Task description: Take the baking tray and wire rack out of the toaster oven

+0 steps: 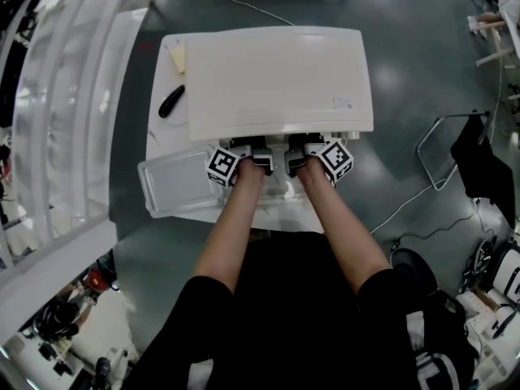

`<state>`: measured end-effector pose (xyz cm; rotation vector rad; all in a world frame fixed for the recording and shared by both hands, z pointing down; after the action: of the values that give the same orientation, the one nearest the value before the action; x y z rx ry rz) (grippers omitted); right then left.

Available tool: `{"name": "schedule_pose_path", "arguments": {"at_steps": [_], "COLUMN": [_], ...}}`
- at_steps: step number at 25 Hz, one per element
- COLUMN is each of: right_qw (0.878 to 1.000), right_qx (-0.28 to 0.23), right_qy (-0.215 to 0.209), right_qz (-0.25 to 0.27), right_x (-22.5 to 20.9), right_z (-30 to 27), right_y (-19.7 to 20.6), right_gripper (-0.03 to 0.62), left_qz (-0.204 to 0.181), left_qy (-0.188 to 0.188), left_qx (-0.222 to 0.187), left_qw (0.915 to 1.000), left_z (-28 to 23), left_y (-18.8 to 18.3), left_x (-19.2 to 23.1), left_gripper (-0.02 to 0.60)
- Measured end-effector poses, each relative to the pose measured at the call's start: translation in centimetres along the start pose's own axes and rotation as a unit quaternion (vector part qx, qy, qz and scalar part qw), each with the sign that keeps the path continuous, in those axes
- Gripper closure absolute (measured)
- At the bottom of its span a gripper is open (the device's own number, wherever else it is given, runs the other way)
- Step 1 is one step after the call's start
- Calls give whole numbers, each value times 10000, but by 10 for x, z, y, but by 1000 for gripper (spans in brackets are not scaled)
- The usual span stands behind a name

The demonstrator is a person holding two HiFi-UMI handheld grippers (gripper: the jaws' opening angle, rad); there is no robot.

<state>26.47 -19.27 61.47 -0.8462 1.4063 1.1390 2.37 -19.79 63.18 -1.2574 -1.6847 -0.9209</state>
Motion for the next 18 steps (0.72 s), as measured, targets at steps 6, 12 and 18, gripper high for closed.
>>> {"name": "schedule_pose_path", "arguments": {"at_steps": [6, 12, 18], "right_qw": [10000, 9998, 9998], "right_qx": [68, 60, 119], "right_qy": [20, -29, -54], "right_qz": [-54, -177, -169], "right_x": [3, 2, 3], "right_z": [13, 31, 49], "right_y": [1, 7, 14], "right_gripper": [560, 560, 560], "left_qz": [135, 248, 295], "left_qy": [52, 186, 264], "left_qx": [-28, 7, 17], "left_qw": [9999, 9995, 9992], "left_z": [12, 27, 45], "left_y": [5, 10, 13], "left_x": [6, 12, 20], "left_gripper": [563, 563, 563]}}
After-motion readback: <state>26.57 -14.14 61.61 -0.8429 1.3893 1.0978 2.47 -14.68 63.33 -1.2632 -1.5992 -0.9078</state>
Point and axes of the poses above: the fingertips, and each gripper's own axes: z backward along the fingers, x to its left, y out of its underside, the point moved 7 cm from there along z, backward along the fingers, and after that the axes turned 14 degrees about -y, right-handed, at the moved point
